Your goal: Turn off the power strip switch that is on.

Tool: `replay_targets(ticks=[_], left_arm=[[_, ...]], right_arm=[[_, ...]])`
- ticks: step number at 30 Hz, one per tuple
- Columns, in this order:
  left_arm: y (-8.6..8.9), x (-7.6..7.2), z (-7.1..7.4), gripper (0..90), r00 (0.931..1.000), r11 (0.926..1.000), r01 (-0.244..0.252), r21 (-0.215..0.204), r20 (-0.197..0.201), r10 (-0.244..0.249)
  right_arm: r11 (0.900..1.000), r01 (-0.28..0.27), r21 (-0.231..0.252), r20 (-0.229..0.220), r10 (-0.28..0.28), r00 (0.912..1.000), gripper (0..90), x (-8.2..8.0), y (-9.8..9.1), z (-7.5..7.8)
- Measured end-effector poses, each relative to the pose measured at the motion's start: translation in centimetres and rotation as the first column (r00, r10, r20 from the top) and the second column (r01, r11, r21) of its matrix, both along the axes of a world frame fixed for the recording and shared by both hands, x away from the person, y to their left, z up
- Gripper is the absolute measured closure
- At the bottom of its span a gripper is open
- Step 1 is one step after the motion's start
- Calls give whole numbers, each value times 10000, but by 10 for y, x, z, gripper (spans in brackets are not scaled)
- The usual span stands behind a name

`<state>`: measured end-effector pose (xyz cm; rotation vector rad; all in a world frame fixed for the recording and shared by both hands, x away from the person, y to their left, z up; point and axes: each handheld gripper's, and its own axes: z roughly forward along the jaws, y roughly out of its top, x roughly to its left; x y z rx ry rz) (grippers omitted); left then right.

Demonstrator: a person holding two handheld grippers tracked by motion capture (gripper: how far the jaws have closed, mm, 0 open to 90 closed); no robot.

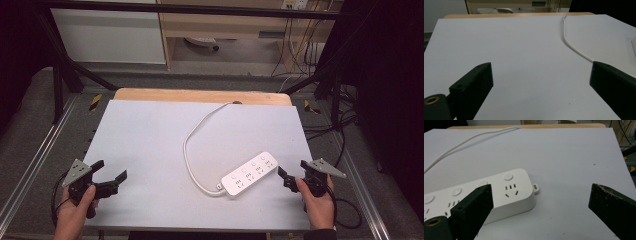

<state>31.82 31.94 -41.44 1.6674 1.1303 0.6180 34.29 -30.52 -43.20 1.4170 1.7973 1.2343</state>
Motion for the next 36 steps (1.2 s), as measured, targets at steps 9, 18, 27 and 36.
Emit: replay_targets(ticks=[9, 18, 27, 36], left_arm=[[2, -1, 1, 49, 10000, 10000, -68, 6, 28, 68], [2, -1, 1, 49, 10000, 10000, -63, -9, 15, 63], [1, -1, 0, 49, 10000, 10000, -43, -22, -48, 42], [2, -1, 0, 49, 9999, 9999, -145, -82, -85, 144]], right_arm=[[9999, 97, 36, 200, -97, 9998, 81, -3, -2, 7], [9990, 377, 256, 747, -395, 9964, 67, -7, -2, 14], [9987, 379, 345, 865, -407, 9954, 57, -8, 0, 19], [9991, 379, 204, 1412, -404, 9892, 77, -6, 14, 30]])
